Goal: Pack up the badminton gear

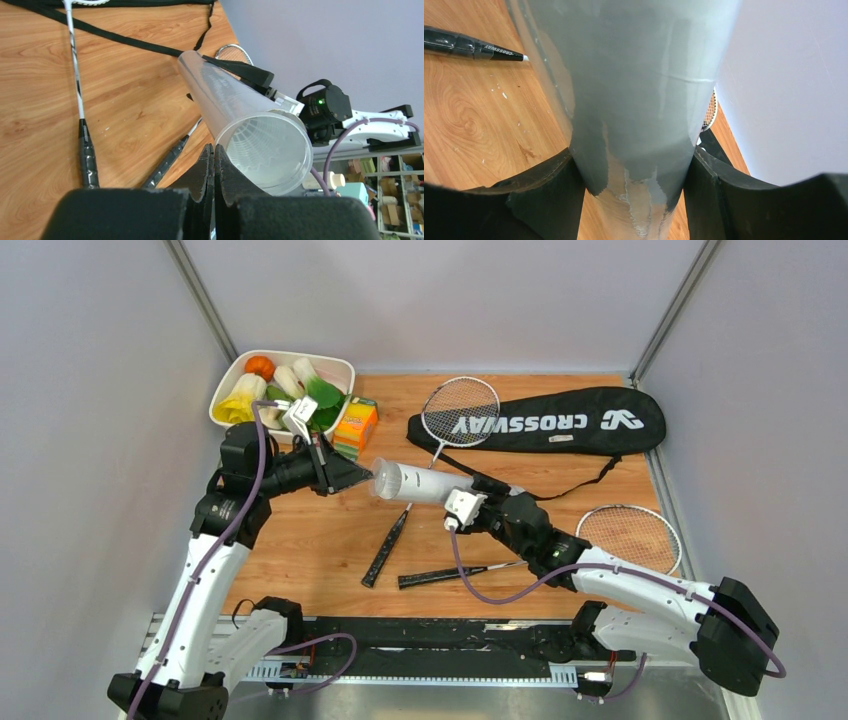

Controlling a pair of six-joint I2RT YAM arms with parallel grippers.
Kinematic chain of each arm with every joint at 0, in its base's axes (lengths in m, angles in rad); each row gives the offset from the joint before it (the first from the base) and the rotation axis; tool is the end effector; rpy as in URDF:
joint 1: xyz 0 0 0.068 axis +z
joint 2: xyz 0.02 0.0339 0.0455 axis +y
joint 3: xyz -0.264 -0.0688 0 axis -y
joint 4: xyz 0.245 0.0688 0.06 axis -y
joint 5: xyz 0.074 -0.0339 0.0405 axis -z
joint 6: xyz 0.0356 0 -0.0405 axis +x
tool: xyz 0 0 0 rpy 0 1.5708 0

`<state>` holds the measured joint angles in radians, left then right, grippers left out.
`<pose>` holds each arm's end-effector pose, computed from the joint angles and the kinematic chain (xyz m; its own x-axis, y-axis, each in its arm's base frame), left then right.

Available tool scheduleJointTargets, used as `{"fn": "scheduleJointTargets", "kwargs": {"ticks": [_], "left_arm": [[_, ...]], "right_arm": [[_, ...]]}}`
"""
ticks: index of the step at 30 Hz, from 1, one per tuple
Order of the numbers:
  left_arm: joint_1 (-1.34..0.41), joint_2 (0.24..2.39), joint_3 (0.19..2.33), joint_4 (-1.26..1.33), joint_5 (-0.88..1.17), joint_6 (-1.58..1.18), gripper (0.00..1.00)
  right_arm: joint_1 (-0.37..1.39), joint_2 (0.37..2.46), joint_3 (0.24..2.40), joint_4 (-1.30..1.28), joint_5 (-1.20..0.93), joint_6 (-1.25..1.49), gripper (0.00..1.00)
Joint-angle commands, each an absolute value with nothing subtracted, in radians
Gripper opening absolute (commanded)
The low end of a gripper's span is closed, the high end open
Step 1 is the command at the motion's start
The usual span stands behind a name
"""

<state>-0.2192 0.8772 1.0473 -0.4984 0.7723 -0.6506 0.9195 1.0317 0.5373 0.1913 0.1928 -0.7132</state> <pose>0.1671 -0.0627 0.3850 -0.7352 -0.2807 -0.6170 0.4463 0.4845 -0.7523 0.1464 0.1808 0.2441 0.3013 -0.6640 -0.6844 -0.6249 0.4047 -0.6677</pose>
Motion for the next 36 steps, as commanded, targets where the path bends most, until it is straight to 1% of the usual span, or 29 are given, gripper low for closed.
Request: {"fn": "scheduleJointTargets", "kwargs": {"ticks": [1, 14, 23, 36], "left_arm": [[-0.214, 0.888, 1.066, -0.544, 0.732, -0.6, 0.0], [-0.214, 0.893, 1.068, -0.549, 0.725, -0.596, 0.0], [-0.215, 0.895, 1.071, -0.61, 0.669, -0.554, 0.0], [-0.244, 0.883, 1.051, -0.604, 0.673, -0.568, 0.0]], "right_arm": [[0.937, 1.029, 0.567, 0.29, 0.196, -0.732, 0.59], [0.959, 1.082, 0.597, 0.27, 0.251, -0.747, 0.59], [0.964, 1.092, 0.607, 0.279, 0.257, -0.734, 0.59], [0.964, 1.119, 0.635, 0.275, 0.262, -0.714, 0.59]]}}
